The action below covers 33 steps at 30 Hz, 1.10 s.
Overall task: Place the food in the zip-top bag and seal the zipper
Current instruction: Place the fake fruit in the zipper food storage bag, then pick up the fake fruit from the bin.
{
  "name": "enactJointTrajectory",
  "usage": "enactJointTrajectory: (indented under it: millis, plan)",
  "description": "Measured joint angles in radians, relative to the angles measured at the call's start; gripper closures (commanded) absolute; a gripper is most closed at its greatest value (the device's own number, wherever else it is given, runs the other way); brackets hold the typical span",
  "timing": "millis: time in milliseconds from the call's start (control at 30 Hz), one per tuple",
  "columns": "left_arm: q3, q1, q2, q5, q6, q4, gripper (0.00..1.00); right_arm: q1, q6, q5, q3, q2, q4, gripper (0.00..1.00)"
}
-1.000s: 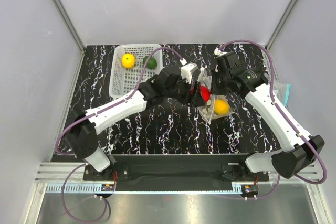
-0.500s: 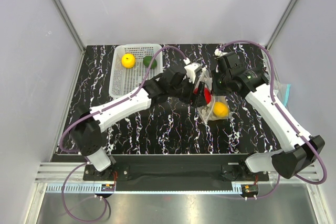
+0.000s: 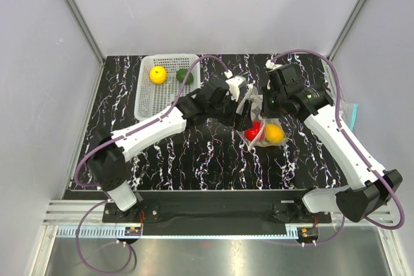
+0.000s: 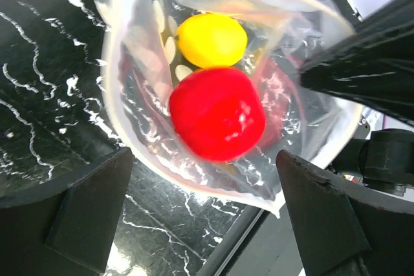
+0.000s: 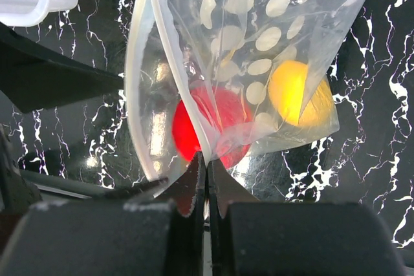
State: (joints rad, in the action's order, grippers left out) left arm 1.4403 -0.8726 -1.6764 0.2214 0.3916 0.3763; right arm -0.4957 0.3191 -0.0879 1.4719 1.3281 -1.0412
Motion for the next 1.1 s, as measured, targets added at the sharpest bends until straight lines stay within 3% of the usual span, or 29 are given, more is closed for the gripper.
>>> enactJointTrajectory:
  millis: [200,533,800,933,1100]
  plan:
    - [-0.018,0.106,0.057,0.003,-0.022,0.032,0.01,0.000,0.000,0.000,0.000,-0.008,0.000,1.00]
    - [-0.027,0.464,0.114,-0.047,-0.072,0.054,0.01,0.000,-0.001,0.000,0.000,-0.012,0.000,1.00]
    - [0.038,0.658,-0.158,-0.046,0.033,0.006,0.01,0.000,-0.002,0.000,0.000,-0.012,0.000,1.00]
    - [0.074,0.675,-0.294,-0.066,0.106,-0.027,0.01,0.000,-0.002,0.003,-0.001,-0.012,0.001,1.00]
    - [0.235,0.671,-0.449,-0.089,0.164,-0.035,0.01,0.000,-0.002,0.011,-0.016,-0.013,0.012,1.00]
